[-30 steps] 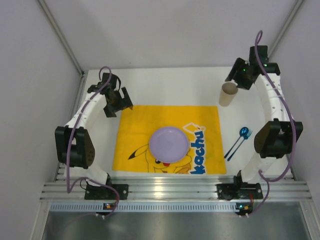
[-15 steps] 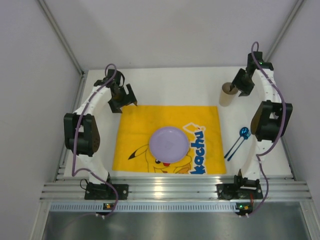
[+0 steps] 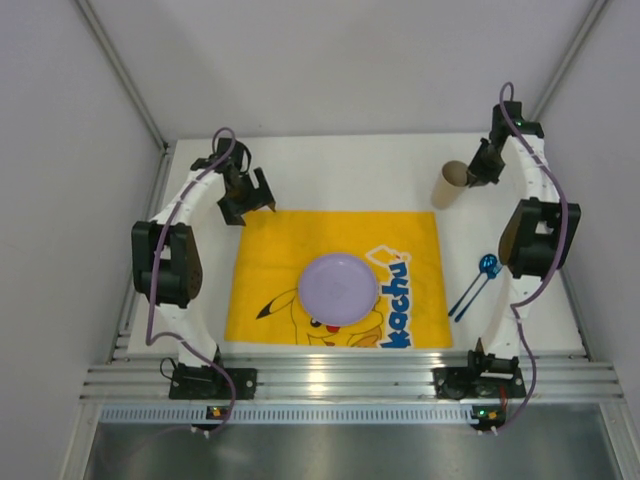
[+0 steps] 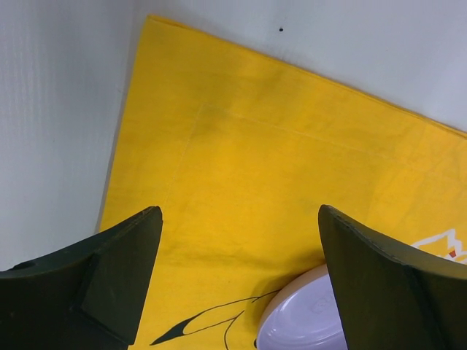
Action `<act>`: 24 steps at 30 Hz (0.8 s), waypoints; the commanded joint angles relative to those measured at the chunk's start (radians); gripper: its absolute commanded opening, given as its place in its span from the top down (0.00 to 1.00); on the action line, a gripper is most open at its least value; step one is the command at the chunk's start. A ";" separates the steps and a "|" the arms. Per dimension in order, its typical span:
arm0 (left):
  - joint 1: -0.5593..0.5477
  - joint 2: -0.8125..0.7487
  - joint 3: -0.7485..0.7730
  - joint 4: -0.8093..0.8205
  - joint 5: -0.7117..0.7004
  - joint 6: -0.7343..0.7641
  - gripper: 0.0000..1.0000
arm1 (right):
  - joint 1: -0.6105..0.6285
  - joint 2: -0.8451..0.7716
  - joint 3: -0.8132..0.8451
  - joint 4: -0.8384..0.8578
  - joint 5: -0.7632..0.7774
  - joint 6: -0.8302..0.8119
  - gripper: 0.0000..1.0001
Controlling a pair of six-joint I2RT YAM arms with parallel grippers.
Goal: Set the dinner table for one person
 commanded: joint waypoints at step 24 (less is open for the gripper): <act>-0.063 -0.259 -0.046 0.023 -0.126 0.008 0.02 | 0.385 -0.335 -0.291 -0.042 0.039 -0.039 1.00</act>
